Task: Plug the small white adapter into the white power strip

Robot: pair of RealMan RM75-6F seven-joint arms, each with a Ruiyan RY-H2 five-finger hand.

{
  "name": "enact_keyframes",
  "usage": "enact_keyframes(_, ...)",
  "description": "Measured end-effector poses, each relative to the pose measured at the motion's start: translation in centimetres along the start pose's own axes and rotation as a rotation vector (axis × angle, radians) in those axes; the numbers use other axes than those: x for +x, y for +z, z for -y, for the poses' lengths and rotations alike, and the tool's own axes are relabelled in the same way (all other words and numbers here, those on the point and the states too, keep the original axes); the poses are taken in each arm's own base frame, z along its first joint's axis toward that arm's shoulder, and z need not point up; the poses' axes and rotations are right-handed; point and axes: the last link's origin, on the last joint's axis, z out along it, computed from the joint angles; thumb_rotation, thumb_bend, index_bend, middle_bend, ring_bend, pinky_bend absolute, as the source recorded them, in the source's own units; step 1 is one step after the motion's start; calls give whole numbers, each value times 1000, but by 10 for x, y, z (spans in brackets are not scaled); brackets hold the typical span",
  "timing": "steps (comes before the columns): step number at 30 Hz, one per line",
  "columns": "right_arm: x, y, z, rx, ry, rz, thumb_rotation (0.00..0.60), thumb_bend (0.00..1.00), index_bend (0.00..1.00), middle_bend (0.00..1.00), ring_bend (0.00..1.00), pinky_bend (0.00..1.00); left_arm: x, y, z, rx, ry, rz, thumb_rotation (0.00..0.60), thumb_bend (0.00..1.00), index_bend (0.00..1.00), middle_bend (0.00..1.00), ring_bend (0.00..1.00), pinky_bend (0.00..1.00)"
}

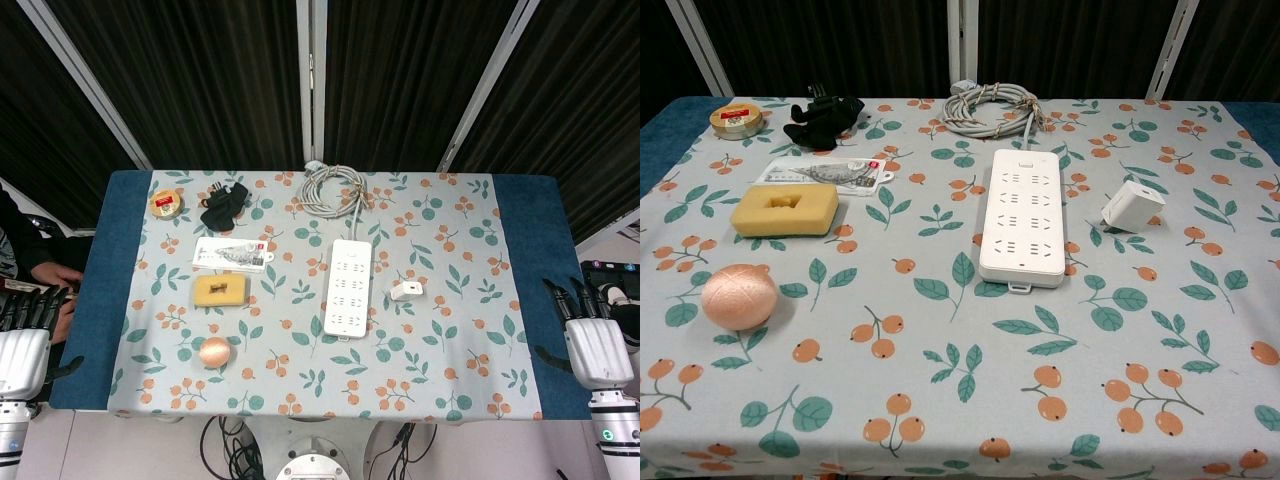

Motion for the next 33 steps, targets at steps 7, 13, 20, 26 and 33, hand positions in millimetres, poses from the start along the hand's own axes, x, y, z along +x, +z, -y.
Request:
enact_keyframes(7, -3, 1, 2, 8, 11, 5, 600, 33, 68, 207, 0, 6, 0, 1, -1, -6, 0, -4, 600, 0, 44, 41, 0, 0)
enact_keyframes(13, -7, 10, 8, 34, 26, 33, 600, 33, 106, 247, 9, 89, 0, 1, -2, -12, -3, -8, 600, 0, 44, 41, 0, 0)
enact_keyframes(20, -24, 50, 30, 103, 65, 128, 600, 38, 211, 297, 44, 118, 0, 1, -3, -18, -6, -11, 600, 0, 45, 41, 0, 0)
enact_keyframes(26, -45, 101, 63, 165, 112, 197, 600, 64, 253, 315, 54, 127, -1, 0, -3, -12, -8, -5, 600, 0, 45, 41, 0, 0)
enact_keyframes(33, -73, 140, 95, 208, 132, 271, 600, 96, 322, 363, 86, 141, -2, 2, -2, -5, -9, 3, 600, 0, 45, 41, 0, 0)
